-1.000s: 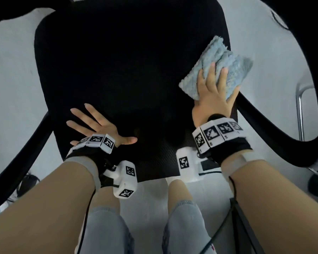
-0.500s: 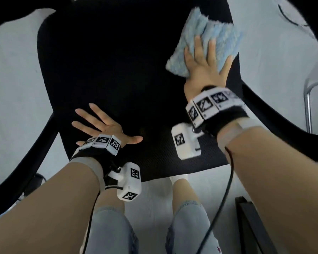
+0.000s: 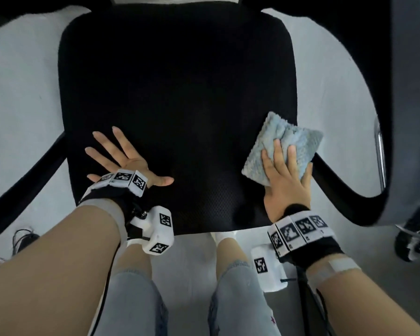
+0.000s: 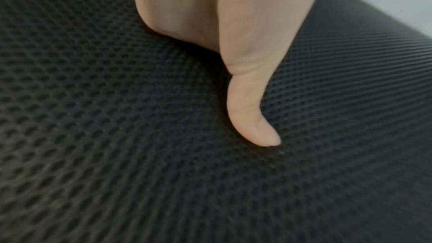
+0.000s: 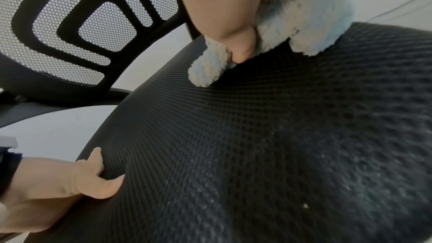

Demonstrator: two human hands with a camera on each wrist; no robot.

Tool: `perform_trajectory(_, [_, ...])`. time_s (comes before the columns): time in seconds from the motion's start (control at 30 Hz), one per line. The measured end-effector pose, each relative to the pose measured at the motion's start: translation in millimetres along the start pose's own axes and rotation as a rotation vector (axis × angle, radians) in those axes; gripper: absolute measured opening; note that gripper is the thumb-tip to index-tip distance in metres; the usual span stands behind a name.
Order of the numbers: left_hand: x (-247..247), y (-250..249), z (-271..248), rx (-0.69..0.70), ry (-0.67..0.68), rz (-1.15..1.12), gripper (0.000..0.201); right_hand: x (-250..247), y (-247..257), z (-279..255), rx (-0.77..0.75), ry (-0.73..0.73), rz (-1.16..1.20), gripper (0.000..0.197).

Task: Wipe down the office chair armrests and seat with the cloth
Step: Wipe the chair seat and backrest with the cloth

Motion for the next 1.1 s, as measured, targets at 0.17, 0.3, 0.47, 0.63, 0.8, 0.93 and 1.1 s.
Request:
perform_trajectory(0.17, [4, -43, -14, 0.185, 0.046, -0.004, 0.15, 2, 9, -1, -0.02, 0.002, 0.065, 0.074])
perform_trajectory(0.3, [23, -68, -19, 0.244, 0.072, 0.059, 0.153, 10, 40, 4, -0.178, 0.003, 0.065, 0.075])
perform_trajectory(0.47, [29, -71, -10, 0.198, -0.006, 0.076, 0.156, -19, 62, 55, -0.141, -0.146, 0.003, 0.077])
perform_trajectory(0.63, [30, -71, -3, 0.166, -0.07, 0.067, 0.149, -79, 91, 123, -0.104, -0.296, 0.148, 0.079])
perform_trajectory(0.8, [37, -70, -1, 0.161, 0.03, 0.067, 0.156, -23, 67, 49, -0.138, -0.196, 0.035, 0.076])
perform_trajectory(0.93, [30, -72, -4, 0.173, -0.017, 0.094, 0.157, -25, 67, 67, -0.162, -0.185, -0.011, 0.077])
perform_trajectory(1.1, [31, -76, 3, 0.152, -0.022, 0.079, 0.148, -61, 90, 113, -0.145, -0.33, 0.079, 0.076])
Point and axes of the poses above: each hand's wrist, its own z-axis towards the middle knuckle, its own x-axis out of the palm, y = z × x, the point moved 10 cm from there along z, towards the middle knuckle, and after that the axes turned 7 degrees about z, right-handed, at the moved point
